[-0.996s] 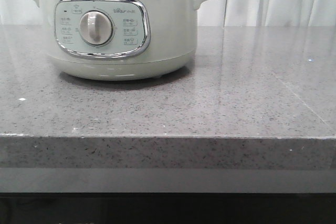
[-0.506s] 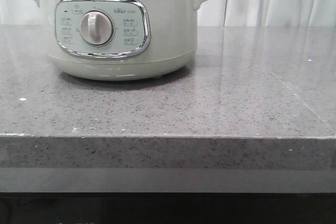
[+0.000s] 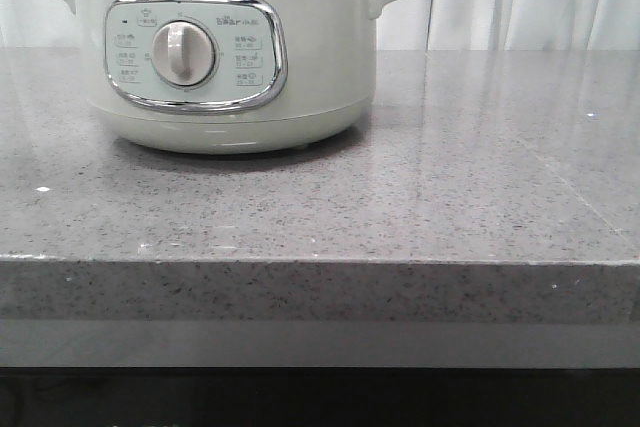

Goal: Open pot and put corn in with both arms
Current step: 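Open the left gripper and lift it off the lid knob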

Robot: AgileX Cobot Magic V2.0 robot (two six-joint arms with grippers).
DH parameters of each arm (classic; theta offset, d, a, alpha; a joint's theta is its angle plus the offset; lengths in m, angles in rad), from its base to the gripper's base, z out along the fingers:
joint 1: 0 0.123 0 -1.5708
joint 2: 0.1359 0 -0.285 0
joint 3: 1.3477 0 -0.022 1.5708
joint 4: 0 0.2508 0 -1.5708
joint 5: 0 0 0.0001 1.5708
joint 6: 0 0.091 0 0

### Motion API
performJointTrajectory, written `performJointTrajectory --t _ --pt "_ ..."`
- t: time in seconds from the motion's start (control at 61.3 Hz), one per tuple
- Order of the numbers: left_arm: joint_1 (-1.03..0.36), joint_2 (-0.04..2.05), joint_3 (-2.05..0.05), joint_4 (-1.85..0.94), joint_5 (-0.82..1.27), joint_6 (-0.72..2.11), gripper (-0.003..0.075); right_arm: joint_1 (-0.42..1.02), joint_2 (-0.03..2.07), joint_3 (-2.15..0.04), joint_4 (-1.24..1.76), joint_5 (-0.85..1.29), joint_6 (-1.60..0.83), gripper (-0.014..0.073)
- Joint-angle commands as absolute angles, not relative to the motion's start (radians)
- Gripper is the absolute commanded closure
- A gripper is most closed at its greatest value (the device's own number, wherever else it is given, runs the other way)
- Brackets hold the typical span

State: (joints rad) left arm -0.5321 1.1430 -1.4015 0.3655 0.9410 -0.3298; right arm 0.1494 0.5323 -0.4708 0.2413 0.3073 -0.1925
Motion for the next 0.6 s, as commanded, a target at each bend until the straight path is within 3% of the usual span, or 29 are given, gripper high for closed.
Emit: performJointTrajectory --t 0.0,0.588 --pt "-0.538 1.036 -1.309 0.413 0.828 -0.382 0.0741 0.145 0.533 -0.496 0.248 0.225 -0.198 0.0661" --pt "-0.538 0.475 -0.777 0.545 0.757 -0.534 0.0741 0.145 0.533 -0.496 0.248 0.228 -0.198 0.0661"
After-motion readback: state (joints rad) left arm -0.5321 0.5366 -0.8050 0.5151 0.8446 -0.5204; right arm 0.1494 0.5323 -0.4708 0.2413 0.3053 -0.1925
